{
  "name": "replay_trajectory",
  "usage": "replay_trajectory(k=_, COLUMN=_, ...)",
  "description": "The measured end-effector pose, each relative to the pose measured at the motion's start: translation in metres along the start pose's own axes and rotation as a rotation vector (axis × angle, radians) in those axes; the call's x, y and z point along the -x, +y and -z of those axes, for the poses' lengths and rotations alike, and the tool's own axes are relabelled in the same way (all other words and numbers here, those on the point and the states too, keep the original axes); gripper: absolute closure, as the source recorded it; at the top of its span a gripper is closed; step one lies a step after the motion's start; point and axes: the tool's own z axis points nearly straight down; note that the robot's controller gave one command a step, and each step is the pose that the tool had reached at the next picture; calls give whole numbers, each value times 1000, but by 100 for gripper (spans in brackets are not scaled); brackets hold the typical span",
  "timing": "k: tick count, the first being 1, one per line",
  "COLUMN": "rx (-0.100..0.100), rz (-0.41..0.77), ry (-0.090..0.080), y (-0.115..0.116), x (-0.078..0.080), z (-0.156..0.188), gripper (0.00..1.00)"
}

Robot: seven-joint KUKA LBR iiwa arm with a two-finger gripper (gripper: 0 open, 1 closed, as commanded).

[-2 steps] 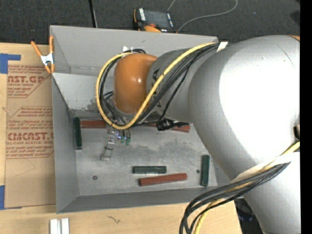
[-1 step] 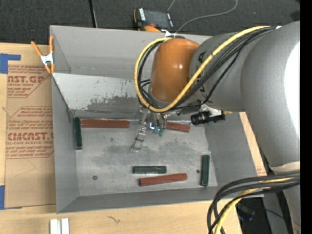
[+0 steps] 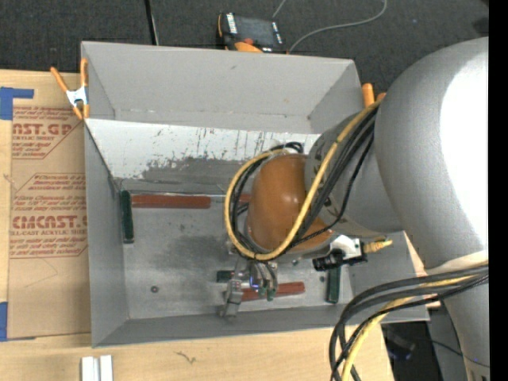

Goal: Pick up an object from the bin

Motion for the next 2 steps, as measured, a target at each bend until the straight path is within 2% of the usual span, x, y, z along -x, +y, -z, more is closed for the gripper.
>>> replay_trajectory(k=1, rx=4, rz=0, ry=-7, y=1, x=3, z=3, gripper=100)
replay_trajectory(k=2, rx=9, rz=29, ry=-14, y=55, x=20, z=51, gripper=100)
